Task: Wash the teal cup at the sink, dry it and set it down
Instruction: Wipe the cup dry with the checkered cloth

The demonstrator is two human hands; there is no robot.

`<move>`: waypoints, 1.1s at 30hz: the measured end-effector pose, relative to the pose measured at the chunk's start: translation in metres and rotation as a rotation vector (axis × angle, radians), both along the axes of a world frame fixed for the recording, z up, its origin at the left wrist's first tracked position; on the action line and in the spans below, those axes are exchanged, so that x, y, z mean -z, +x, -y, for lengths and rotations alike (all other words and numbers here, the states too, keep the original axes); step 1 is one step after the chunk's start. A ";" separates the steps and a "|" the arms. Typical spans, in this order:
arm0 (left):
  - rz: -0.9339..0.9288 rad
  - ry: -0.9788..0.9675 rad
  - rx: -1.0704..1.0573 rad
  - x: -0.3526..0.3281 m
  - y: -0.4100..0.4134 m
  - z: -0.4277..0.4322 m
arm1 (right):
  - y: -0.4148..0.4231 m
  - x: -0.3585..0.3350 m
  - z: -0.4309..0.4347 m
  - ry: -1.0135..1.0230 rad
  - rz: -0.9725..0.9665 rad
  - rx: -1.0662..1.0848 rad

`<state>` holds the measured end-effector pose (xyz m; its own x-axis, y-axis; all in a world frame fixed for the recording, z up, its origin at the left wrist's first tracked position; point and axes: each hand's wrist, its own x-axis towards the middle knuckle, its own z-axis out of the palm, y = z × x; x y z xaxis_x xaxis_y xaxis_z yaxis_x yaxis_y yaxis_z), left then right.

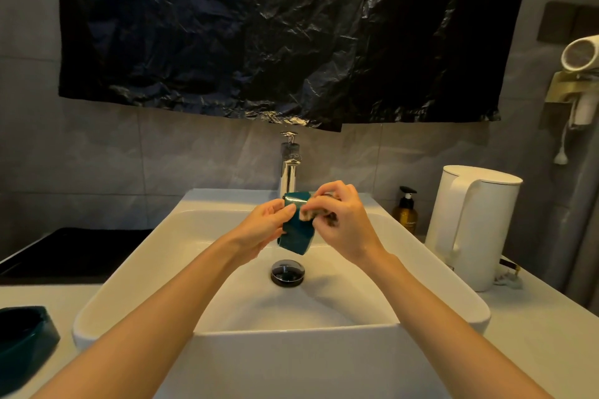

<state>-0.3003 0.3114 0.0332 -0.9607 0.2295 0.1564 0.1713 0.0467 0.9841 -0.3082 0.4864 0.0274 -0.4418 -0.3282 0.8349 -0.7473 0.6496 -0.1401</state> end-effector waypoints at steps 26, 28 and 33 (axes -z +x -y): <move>-0.159 -0.127 0.153 -0.010 0.026 -0.011 | 0.012 -0.025 -0.014 -0.593 1.479 -0.255; -0.158 -0.121 0.150 -0.012 0.025 -0.011 | 0.014 -0.025 -0.011 -0.596 1.433 -0.246; -0.110 -0.042 0.182 -0.012 0.023 -0.010 | 0.014 -0.021 -0.005 -0.604 1.395 -0.243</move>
